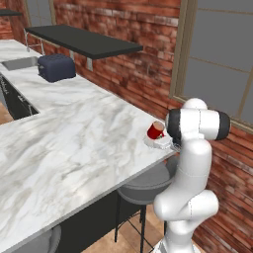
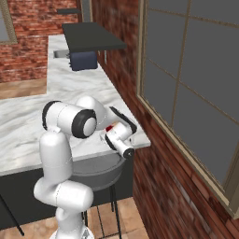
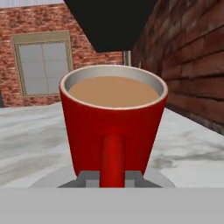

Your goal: Pick the cup of tea, navigate to the dining table, and place it on the saucer.

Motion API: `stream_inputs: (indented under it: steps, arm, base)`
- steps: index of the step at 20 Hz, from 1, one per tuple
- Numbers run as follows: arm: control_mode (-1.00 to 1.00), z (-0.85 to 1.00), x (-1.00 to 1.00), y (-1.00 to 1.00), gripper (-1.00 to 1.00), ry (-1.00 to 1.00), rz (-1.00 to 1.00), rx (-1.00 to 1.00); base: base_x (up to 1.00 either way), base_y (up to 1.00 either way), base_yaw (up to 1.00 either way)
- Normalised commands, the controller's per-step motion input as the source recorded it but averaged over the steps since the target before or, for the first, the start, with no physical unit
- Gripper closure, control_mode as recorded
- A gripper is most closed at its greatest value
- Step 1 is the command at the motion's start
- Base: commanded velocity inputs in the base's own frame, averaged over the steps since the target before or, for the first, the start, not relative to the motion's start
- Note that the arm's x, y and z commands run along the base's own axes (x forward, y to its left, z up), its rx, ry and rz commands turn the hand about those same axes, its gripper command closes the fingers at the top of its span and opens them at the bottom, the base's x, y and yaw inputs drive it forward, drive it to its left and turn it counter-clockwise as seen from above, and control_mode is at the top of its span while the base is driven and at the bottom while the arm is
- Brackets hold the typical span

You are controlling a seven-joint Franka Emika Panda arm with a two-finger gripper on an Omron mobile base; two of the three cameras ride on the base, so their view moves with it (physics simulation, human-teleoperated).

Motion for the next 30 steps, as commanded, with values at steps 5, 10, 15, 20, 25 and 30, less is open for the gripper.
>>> stream_inputs:
  steps: [5, 10, 15, 20, 25, 30]
  arm:
    - [-1.00, 0.25, -0.02, 0.00, 1.00, 0.21, 0.00, -0.05]
    - [-1.00, 0.00, -0.05, 0.00, 1.00, 0.24, 0.00, -0.15]
    - [-1.00, -0.25, 0.00, 0.00, 1.00, 0.00, 0.00, -0.06]
    - [-1.00, -0.18, 0.00, 0.00, 1.00, 0.00, 0.00, -0.09]
    - [-1.00, -0.15, 0.00, 0.00, 1.00, 0.00, 0.00, -0.07]
    - [-1.00, 0.00, -0.02, 0.00, 1.00, 0.00, 0.00, -0.01]
  base:
    - [0.00, 0.00, 0.00]
    - [0.00, 0.00, 0.00]
    - [0.00, 0.00, 0.00]
    - [0.00, 0.00, 0.00]
    - [0.00, 0.00, 0.00]
    - [0.00, 0.00, 0.00]
